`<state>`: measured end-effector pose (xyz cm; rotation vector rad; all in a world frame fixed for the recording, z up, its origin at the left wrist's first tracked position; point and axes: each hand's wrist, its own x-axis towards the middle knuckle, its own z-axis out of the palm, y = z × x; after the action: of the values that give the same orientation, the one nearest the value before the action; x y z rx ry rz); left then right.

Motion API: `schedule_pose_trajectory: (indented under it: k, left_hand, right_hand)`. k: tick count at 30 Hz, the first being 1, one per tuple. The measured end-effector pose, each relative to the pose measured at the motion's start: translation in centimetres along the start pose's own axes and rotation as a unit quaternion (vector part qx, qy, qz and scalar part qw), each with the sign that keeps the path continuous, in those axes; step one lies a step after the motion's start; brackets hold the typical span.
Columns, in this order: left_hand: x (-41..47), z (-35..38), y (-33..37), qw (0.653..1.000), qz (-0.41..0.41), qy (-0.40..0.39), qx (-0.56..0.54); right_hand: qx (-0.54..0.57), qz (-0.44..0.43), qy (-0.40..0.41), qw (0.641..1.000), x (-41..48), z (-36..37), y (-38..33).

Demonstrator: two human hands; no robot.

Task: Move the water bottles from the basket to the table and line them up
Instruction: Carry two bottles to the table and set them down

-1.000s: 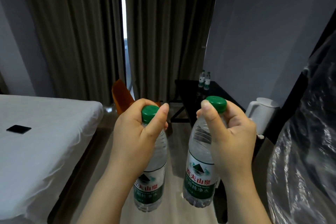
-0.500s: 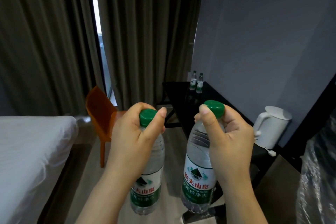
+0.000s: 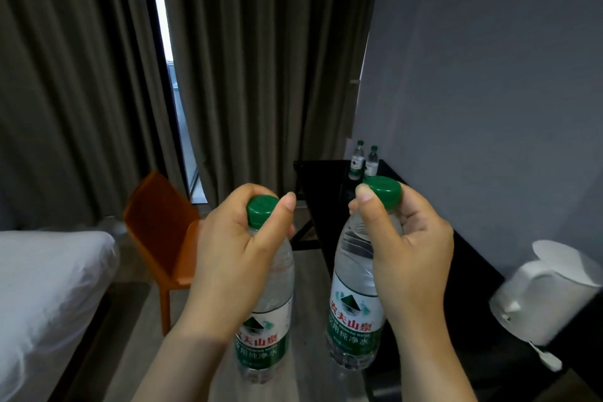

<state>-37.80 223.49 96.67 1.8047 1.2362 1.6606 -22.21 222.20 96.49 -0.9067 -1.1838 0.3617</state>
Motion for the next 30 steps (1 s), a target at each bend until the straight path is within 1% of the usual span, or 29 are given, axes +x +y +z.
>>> schedule_pose_trajectory:
  k: [9, 15, 18, 21, 26, 30]
  left_hand:
    - [9.9, 5.1, -8.6, 0.999, -0.023, -0.035, -0.016]
    - [18.6, 7.1, -14.8, 0.997, -0.003, -0.077, -0.032]
    - [22.9, 7.8, -17.6, 0.994, 0.005, -0.103, -0.04]
    - [26.1, 8.9, -20.4, 0.99, 0.003, -0.122, -0.068]
    - [30.0, 11.2, -23.8, 0.985, -0.015, -0.145, -0.09]
    - [33.2, 13.8, -26.2, 0.982, -0.008, -0.163, -0.094]
  right_hand:
    - [-0.038, 0.027, 0.022, 0.999, 7.6, 4.2, 8.9]
    - [-0.057, 0.039, 0.068, 0.995, 13.3, 9.2, 14.2]
    - [-0.076, 0.031, 0.081, 0.993, 15.9, 11.7, 16.4]
    - [-0.094, 0.031, 0.104, 0.99, 17.9, 13.7, 19.1]
    - [-0.111, 0.035, 0.114, 0.987, 21.1, 15.5, 22.7]
    - [-0.126, 0.045, 0.129, 0.983, 24.0, 15.8, 26.0]
